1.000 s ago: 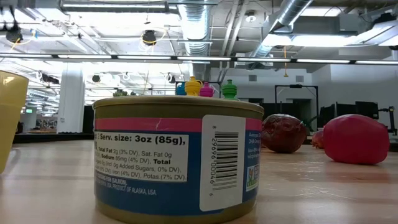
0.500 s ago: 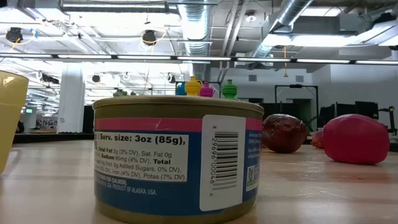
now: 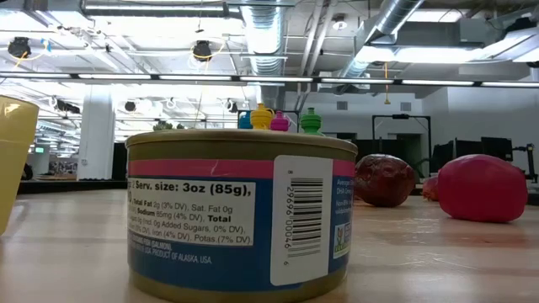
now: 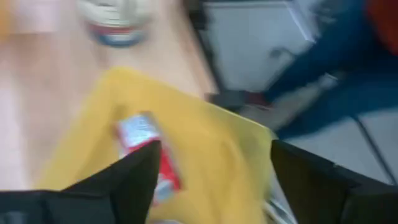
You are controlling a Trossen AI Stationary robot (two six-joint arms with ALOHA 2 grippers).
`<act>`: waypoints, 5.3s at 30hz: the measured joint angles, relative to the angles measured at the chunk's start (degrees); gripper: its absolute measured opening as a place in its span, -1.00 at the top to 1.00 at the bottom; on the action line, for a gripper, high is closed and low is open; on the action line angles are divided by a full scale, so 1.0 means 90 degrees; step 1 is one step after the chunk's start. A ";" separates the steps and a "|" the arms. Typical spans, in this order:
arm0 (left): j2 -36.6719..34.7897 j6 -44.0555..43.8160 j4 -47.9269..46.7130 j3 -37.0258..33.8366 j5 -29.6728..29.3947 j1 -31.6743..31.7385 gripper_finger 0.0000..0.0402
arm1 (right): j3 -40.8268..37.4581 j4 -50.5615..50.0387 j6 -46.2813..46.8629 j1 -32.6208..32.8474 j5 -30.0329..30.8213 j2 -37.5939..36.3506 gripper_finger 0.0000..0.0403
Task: Pick & Place Food Item
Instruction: Put the red tuna can into the yellow bin
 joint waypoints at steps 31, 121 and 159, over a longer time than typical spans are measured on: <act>0.0496 -0.0739 0.0065 -0.0002 -0.0657 0.0277 -0.05 | 0.0000 -0.0245 -0.0288 -0.0062 -0.0005 0.0000 -0.55; 0.0530 -0.2396 -0.0399 -0.0257 0.0720 0.1012 0.34 | -0.0002 -0.0355 -0.0237 -0.0059 -0.0005 -0.0002 -0.55; 0.0049 -0.2266 0.2624 -0.2203 0.2839 0.1970 -0.87 | -0.0002 -0.0333 -0.0283 -0.0064 -0.0002 -0.0002 -0.55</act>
